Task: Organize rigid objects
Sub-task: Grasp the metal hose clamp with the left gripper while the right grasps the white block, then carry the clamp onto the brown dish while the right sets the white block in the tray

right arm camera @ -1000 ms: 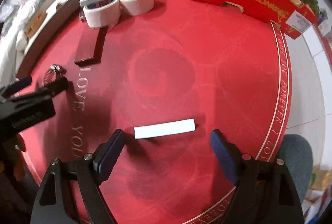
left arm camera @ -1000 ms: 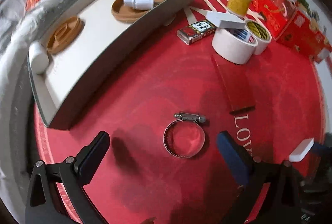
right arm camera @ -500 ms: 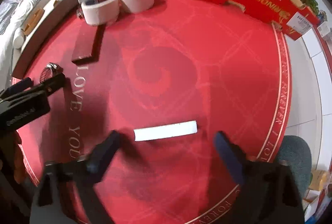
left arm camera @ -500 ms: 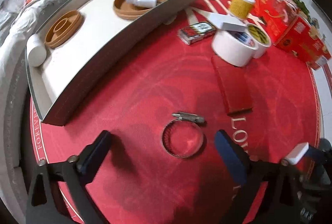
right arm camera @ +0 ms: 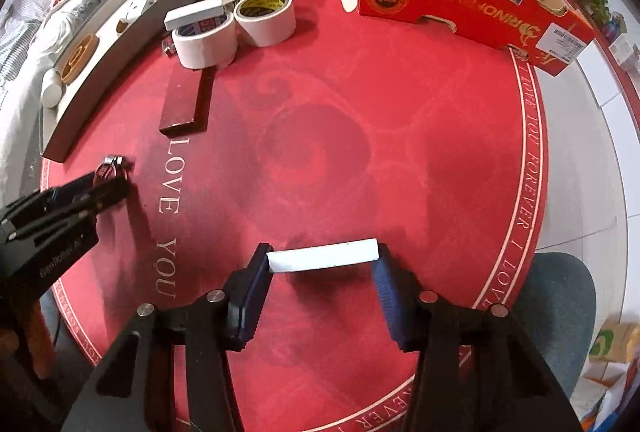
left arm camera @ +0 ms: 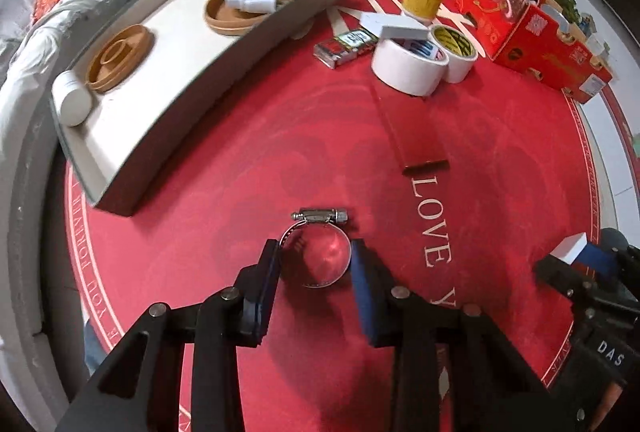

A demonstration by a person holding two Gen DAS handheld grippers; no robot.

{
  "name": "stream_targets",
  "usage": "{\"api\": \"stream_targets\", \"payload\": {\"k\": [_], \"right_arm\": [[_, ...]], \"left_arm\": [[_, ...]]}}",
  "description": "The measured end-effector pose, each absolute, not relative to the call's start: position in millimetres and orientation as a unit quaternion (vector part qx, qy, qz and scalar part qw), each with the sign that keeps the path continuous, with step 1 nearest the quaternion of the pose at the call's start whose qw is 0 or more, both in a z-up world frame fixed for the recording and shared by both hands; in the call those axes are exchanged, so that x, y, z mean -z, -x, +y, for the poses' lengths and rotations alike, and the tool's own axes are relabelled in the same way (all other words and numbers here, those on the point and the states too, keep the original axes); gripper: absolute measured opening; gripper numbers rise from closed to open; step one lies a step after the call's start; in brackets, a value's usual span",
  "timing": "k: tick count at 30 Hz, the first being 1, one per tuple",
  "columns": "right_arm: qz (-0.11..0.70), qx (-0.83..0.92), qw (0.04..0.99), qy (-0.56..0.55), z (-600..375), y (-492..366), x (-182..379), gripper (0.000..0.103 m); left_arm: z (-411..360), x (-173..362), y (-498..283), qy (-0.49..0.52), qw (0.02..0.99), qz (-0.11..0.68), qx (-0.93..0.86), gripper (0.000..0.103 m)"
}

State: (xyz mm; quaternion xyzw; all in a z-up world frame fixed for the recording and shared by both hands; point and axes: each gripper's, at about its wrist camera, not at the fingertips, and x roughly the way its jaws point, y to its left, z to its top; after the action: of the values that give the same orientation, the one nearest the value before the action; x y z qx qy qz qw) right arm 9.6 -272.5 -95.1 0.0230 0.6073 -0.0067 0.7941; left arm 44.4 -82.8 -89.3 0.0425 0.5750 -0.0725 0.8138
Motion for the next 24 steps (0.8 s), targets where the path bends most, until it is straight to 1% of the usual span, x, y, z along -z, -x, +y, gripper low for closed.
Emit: {"api": "stream_targets", "payload": {"k": [9,15,24], "right_arm": [[0.589,-0.001,0.808,-0.013,-262,-7,77,0.052],[0.562,-0.017,0.827,-0.016,-250,-15,45,0.052],[0.474,-0.071,0.877,-0.008,-210,-47,-38,0.052]], "left_arm": [[-61,50,-30,-0.022,0.845,0.531,0.059,0.038],[-48,18,-33,0.001,0.866,0.498,0.043,0.038],[-25,-83,-46,0.043,0.906,0.420,0.029,0.038]]}}
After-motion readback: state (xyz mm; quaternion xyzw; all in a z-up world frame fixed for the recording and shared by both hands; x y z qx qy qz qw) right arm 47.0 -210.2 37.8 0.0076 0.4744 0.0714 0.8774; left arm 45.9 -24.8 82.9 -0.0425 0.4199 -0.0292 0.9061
